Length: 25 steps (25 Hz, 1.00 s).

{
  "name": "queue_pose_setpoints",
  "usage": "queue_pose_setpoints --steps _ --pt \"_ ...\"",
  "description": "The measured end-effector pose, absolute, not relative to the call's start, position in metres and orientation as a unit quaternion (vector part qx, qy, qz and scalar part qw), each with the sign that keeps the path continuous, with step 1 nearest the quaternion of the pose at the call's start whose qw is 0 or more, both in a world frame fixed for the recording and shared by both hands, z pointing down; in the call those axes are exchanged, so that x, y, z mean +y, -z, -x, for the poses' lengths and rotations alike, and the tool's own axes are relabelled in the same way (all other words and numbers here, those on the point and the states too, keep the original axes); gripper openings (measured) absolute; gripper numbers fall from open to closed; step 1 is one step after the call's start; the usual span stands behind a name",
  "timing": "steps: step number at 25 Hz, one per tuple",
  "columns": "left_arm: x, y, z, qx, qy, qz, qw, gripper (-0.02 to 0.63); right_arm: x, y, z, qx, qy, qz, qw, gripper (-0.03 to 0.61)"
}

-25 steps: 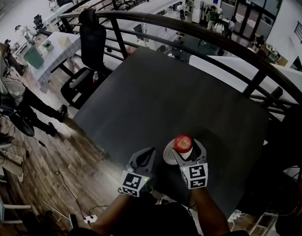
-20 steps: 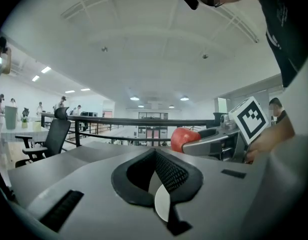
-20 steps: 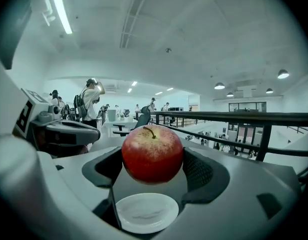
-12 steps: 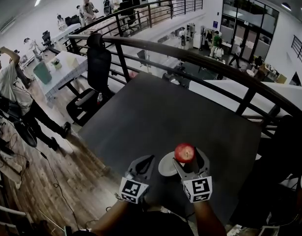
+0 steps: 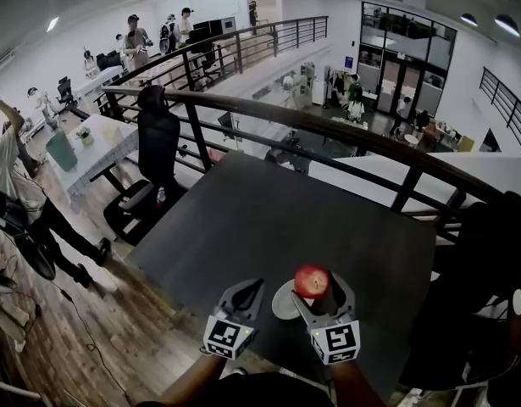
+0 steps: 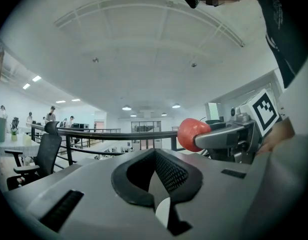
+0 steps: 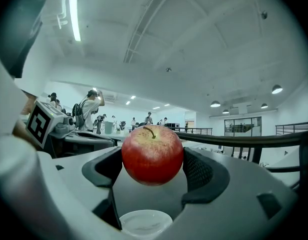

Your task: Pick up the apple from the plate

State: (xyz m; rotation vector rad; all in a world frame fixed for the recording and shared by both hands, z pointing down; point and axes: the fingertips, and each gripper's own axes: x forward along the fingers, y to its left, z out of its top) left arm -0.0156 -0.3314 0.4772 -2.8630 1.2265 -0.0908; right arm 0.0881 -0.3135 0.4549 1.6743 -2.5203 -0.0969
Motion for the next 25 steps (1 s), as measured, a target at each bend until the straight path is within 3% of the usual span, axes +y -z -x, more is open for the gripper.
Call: queue_pose_setpoints --steps 25 --pt "-0.316 -0.453 0.034 0.334 0.008 0.942 0.018 0.017 -0.301 -0.427 -0.061 -0.79 0.062 -0.609 0.021 0.395"
